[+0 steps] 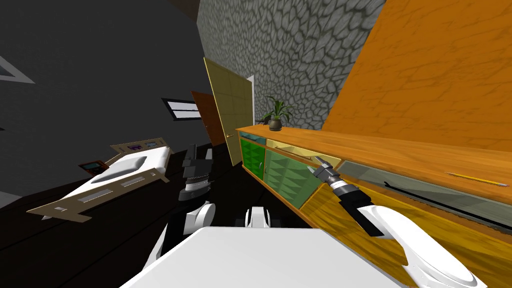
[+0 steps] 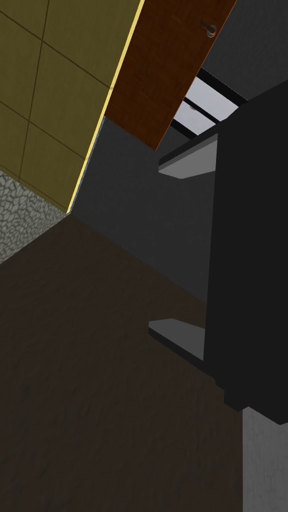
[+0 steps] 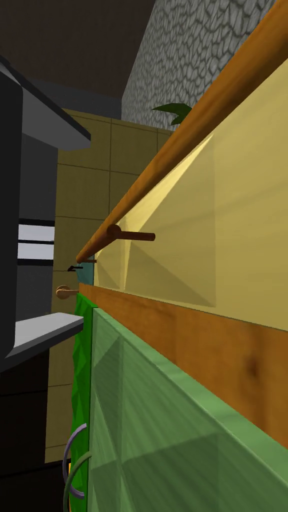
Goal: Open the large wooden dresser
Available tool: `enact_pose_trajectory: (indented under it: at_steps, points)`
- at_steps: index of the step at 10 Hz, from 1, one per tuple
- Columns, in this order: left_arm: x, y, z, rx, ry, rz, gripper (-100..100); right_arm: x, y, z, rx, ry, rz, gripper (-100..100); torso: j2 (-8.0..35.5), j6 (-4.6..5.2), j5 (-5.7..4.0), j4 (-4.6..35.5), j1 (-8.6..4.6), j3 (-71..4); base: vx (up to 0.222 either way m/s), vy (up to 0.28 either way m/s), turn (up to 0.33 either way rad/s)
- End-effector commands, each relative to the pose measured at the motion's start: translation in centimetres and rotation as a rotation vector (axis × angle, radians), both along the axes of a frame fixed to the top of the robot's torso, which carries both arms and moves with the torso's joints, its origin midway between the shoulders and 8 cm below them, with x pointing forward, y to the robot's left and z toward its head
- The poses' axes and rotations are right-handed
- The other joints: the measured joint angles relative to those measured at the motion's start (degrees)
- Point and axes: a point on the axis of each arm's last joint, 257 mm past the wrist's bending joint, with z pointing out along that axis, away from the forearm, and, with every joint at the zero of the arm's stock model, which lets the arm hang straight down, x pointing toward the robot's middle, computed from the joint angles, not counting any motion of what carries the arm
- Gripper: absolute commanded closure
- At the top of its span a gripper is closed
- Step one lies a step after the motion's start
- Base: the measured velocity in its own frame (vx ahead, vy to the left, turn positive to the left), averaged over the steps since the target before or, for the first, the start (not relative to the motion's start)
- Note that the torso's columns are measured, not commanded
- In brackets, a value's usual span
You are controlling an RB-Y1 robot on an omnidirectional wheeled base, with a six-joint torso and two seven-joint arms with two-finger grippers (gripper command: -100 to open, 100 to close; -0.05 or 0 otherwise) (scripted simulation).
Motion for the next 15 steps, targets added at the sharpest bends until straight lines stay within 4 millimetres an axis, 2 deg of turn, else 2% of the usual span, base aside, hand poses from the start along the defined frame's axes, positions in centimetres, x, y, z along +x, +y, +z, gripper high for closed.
enact_pose_trajectory:
  at_steps: [1,2,3,8,9,15]
  points:
    - [0.0,0.0,0.0,0.000,0.000,0.000,0,-0.1,-0.1,0.2,-0.044,0.002,-0.003,-100,-0.1,-0.01,-0.01,0.0,0.02,0.0,0.071,-0.038,0.001]
    - [0.0,0.0,0.0,0.000,0.000,0.000,0,-0.1,-0.1,0.2,-0.051,0.001,-0.004,-100,0.1,-0.01,0.03,0.0,0.19,0.0,0.015,-0.010,0.002]
    - [0.0,0.0,0.0,0.000,0.000,0.000,0,-0.1,-0.1,0.2,-0.050,0.001,-0.004,100,0.2,0.00,0.06,0.0,0.22,0.1,0.008,-0.004,0.001]
    - [0.0,0.0,0.0,-0.001,0.000,0.000,0,-0.5,0.5,0.4,-0.046,0.003,0.011,100,0.1,0.09,0.02,0.1,0.04,0.1,-0.121,0.106,-0.029]
    - [0.0,0.0,0.0,0.000,0.000,0.000,0,-0.7,0.1,1.1,-0.045,0.010,0.020,-100,-0.2,0.10,0.08,0.1,-0.19,-0.1,-0.001,0.047,-0.050]
    - [0.0,0.0,0.0,0.000,0.000,0.000,0,-1.1,-1.1,4.5,-0.046,0.009,0.046,-100,-0.1,0.00,-0.01,0.0,0.01,-0.1,0.032,0.040,-0.047]
